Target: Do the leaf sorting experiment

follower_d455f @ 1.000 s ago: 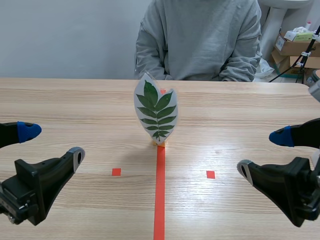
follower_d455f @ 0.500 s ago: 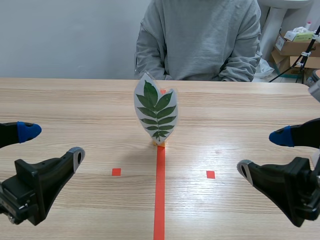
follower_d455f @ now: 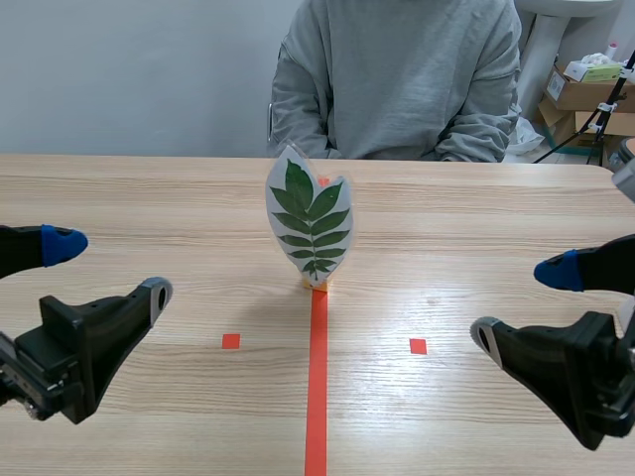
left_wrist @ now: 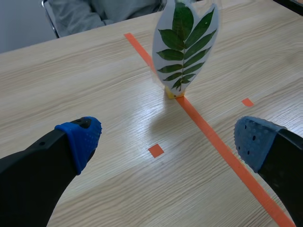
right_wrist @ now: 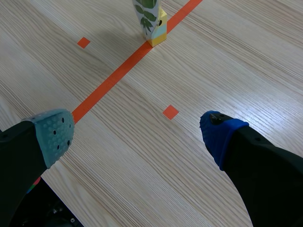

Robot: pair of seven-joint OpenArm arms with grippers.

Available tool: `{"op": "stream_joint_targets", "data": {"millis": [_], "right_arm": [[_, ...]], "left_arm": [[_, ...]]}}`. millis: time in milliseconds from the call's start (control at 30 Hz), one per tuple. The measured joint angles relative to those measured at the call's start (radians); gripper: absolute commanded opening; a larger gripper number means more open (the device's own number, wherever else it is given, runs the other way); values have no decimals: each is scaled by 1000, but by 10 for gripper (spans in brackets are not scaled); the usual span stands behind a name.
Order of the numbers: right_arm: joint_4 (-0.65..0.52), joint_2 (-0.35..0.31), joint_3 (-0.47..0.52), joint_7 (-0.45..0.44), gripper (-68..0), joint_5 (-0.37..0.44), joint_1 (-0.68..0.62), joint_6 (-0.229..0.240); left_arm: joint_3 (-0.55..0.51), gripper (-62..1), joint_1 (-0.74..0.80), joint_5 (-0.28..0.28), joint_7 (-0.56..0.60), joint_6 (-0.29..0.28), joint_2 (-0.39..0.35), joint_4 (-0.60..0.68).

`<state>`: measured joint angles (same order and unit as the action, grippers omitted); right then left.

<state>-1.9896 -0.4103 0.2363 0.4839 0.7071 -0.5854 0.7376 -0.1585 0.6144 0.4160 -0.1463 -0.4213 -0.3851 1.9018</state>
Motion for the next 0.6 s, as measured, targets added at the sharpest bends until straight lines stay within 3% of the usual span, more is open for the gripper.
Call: {"op": "stream_joint_targets", "data": {"millis": [100, 233, 367, 600], "right_arm": [[0, 0, 0, 0, -133, 0, 0, 0], [0, 0, 0, 0, -133, 0, 0, 0], [0, 0, 0, 0, -133, 0, 0, 0], [0, 0, 0, 0, -133, -19, 0, 0]], "left_arm": [[11, -9, -66, 0, 1, -47, -10, -48], [83, -9, -222, 0, 1, -42, -73, -204], [202, -9, -433, -2, 8, -43, -121, -423], [459, -9, -806, -23, 28, -89, -122, -761]]}}
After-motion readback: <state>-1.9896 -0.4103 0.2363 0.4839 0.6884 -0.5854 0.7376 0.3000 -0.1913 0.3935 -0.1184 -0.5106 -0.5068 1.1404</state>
